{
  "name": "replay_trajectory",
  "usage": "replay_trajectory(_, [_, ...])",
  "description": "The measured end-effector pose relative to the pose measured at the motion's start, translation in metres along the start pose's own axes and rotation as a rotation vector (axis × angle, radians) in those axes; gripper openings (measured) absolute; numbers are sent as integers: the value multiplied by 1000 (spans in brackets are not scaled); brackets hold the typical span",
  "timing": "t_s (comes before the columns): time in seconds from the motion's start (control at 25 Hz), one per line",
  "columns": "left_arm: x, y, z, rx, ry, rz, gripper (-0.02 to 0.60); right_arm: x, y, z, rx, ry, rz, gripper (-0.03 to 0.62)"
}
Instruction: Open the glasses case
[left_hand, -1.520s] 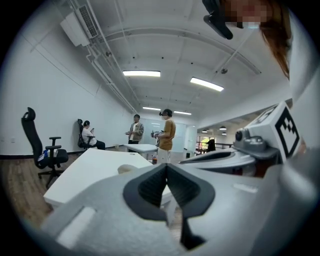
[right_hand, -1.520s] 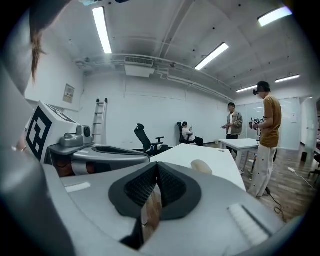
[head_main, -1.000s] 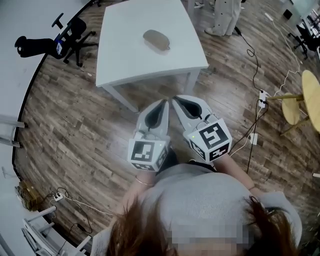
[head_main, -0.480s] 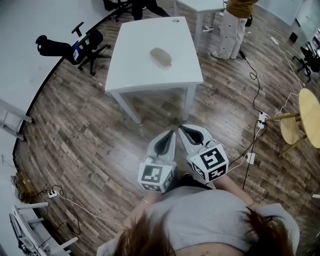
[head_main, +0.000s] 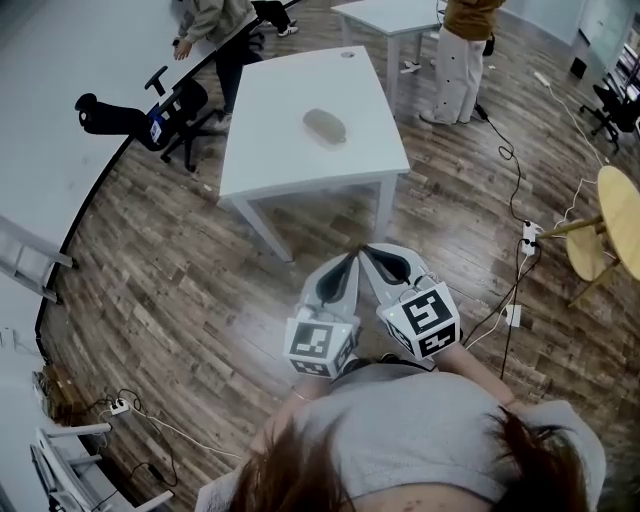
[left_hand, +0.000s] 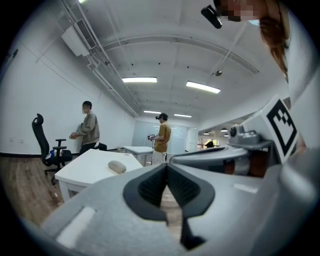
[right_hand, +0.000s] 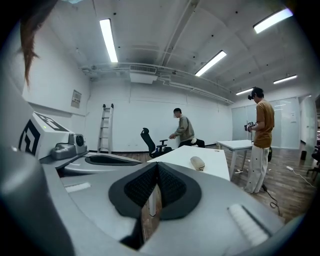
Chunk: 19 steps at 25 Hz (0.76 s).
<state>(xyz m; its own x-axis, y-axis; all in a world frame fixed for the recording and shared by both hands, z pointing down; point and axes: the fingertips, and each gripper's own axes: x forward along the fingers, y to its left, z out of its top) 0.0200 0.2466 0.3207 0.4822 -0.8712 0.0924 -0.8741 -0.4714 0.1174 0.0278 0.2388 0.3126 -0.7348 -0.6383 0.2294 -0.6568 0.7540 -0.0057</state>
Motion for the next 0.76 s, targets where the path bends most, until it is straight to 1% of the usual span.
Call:
replay_trajectory(0.24, [-3,6,2,-1,-10,-3,2,2,4,2,-4,-7,-12,6])
replay_trajectory(0.52, [-8,10,2,-14,-19,1,2,2,11,1,-13,-1,-4,6])
replay_trajectory(0.76, [-10,10,-1,-5,-14,-2,2,4,11,-2,-9,6,-14,6])
